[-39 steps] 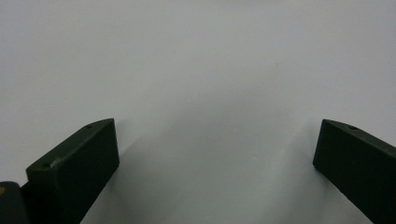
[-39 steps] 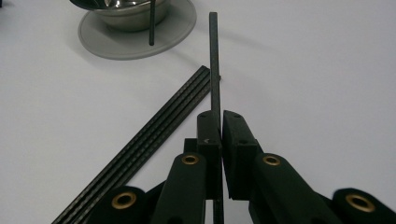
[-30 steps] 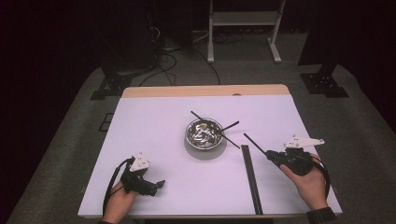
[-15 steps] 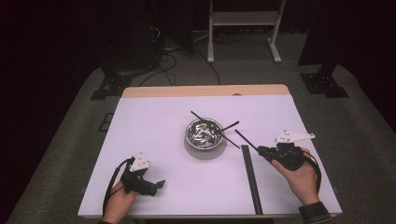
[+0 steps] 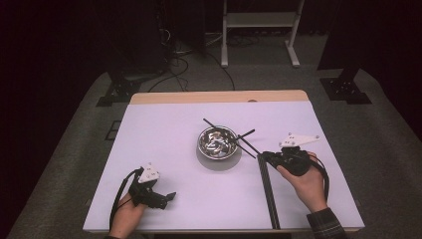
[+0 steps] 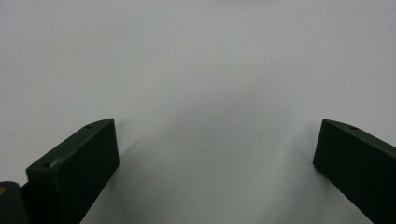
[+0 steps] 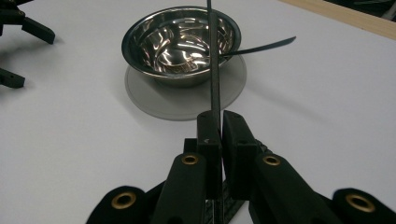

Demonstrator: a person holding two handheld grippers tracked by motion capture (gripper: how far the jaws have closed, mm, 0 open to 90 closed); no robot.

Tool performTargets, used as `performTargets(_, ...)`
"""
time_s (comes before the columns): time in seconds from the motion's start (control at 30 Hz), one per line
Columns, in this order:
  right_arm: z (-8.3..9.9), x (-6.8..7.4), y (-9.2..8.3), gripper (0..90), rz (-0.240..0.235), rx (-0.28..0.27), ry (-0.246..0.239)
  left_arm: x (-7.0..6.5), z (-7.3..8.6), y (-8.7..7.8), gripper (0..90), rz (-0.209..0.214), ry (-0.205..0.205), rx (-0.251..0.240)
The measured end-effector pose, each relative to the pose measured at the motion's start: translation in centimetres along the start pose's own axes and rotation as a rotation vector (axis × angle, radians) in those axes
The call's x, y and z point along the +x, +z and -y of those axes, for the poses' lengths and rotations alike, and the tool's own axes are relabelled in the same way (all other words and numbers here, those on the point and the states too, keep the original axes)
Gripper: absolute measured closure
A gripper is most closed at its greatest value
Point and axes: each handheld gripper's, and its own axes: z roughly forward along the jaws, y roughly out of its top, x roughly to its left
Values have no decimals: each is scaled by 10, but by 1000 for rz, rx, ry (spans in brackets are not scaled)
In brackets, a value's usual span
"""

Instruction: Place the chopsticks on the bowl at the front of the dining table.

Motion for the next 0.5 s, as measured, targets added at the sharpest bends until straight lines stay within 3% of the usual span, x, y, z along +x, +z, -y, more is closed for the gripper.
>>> performTargets(0.5, -23, 11, 21, 858, -33, 3, -10, 0, 0, 0, 0, 0, -1, -1)
